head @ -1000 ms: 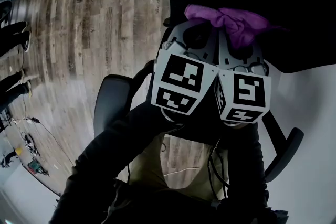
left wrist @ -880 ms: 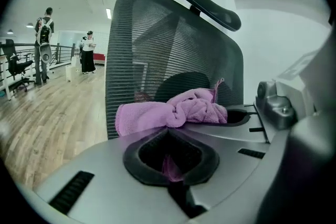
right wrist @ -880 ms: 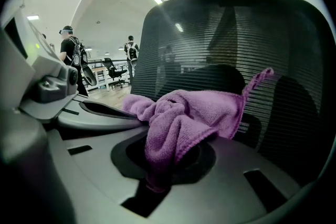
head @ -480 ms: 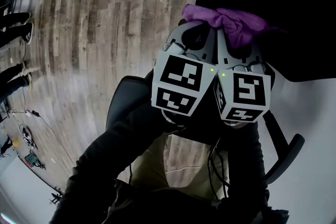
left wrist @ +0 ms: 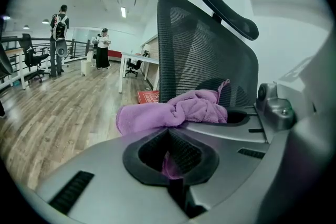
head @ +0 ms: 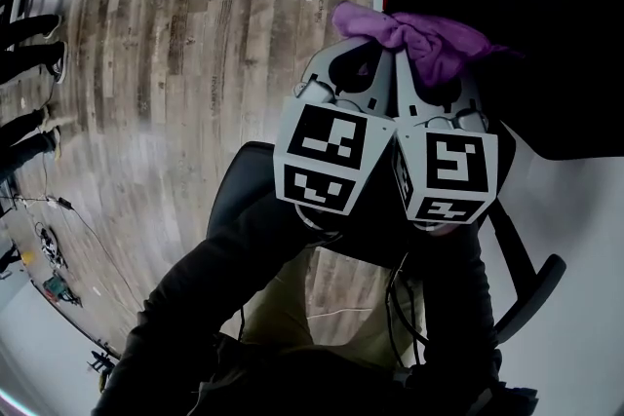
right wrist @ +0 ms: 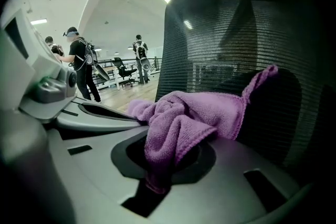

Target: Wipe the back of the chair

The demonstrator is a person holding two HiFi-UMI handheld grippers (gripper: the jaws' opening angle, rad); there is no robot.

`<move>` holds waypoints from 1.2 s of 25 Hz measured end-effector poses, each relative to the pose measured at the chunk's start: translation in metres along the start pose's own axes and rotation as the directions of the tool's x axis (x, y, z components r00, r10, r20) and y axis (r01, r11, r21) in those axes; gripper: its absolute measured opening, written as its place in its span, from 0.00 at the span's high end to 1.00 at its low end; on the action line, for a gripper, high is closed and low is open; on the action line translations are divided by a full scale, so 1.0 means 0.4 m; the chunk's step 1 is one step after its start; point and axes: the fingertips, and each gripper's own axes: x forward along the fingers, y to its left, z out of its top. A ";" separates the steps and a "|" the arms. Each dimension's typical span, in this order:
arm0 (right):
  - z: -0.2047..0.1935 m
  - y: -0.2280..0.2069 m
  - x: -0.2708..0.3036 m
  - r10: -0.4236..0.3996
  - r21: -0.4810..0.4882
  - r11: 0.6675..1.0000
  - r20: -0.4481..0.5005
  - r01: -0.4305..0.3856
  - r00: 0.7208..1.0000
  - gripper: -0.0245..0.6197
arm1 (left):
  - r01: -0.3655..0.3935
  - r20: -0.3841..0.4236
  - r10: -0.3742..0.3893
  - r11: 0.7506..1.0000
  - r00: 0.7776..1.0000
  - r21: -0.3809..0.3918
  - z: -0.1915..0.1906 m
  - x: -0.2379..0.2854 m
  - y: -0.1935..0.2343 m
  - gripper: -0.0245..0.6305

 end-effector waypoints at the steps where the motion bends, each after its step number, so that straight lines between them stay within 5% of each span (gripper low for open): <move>1: -0.001 0.000 0.000 0.002 -0.005 1.000 0.000 -0.002 1.000 0.87 | -0.002 0.004 0.002 1.000 1.000 -0.003 0.000 0.000 0.000 0.97; 12: -0.010 0.001 -0.003 0.056 -0.073 0.996 0.007 -0.055 0.998 0.86 | -0.045 0.133 0.065 0.987 0.989 -0.152 -0.028 -0.003 0.010 0.97; 18: -0.019 0.006 -0.009 0.074 -0.115 0.991 0.022 -0.071 0.997 0.86 | -0.057 0.181 0.077 0.992 0.980 -0.113 -0.028 -0.010 0.002 0.97; 25: -0.017 0.029 -0.015 0.124 -0.126 0.984 -0.006 -0.123 0.992 0.86 | -0.077 0.189 0.124 0.969 0.974 -0.236 -0.043 -0.040 -0.003 0.97; 30: -0.022 0.022 -0.013 0.154 -0.088 0.984 -0.002 -0.154 0.988 0.86 | -0.158 0.209 0.182 0.979 0.961 -0.127 -0.077 -0.074 -0.022 0.97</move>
